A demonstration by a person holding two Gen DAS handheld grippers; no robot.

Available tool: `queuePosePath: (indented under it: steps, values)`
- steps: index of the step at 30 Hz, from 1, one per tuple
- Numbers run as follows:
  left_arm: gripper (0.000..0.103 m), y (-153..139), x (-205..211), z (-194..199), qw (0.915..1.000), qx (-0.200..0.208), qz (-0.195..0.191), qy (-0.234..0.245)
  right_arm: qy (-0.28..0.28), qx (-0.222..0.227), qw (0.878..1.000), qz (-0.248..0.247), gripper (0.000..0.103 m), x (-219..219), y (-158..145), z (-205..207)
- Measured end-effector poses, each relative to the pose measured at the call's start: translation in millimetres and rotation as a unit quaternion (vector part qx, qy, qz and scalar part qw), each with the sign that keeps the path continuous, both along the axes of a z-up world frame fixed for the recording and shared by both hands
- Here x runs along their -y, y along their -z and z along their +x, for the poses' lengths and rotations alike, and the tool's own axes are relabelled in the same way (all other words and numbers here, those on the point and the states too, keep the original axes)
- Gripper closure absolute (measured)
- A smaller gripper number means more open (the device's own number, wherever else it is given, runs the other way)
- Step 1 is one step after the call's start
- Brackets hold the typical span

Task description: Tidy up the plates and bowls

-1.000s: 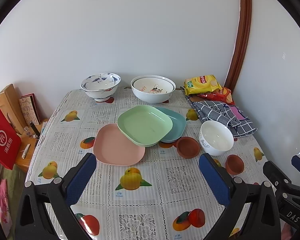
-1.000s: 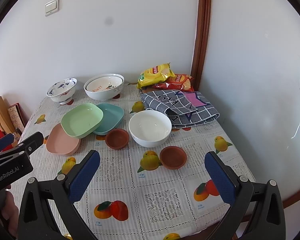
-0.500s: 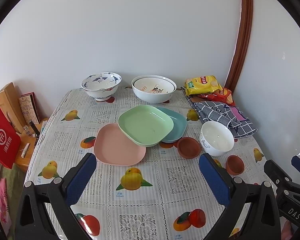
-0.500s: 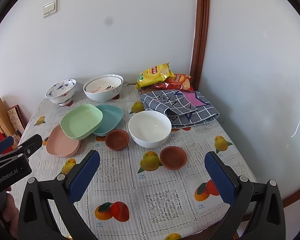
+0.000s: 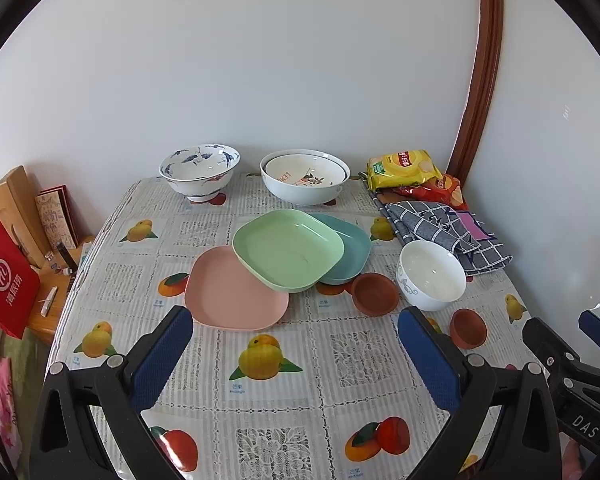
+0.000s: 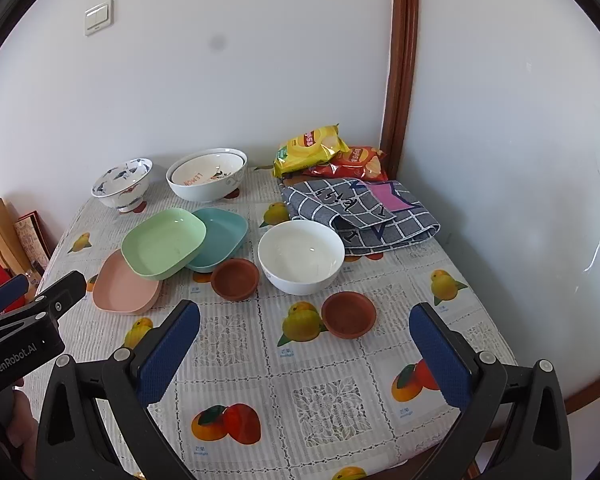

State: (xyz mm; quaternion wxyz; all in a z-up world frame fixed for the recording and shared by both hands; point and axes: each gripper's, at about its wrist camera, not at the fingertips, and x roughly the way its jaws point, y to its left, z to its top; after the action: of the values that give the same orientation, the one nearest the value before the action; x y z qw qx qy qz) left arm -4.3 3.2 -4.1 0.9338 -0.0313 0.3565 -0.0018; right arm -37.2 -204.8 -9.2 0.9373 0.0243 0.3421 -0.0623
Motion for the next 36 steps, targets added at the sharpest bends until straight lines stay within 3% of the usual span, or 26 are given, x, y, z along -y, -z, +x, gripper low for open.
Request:
queuePosePath:
  steps: [18, 36]
  values:
    - [0.0, 4, 0, 12, 0.9999, -0.009, 0.003, 0.007, 0.0, -0.003, 1.0, 0.013, 0.0, 1, 3, 12]
    - [0.0, 29, -17, 56, 0.9993, -0.036, 0.004, 0.005, -0.028, 0.002, 0.999, 0.046, 0.0, -6, 19, 55]
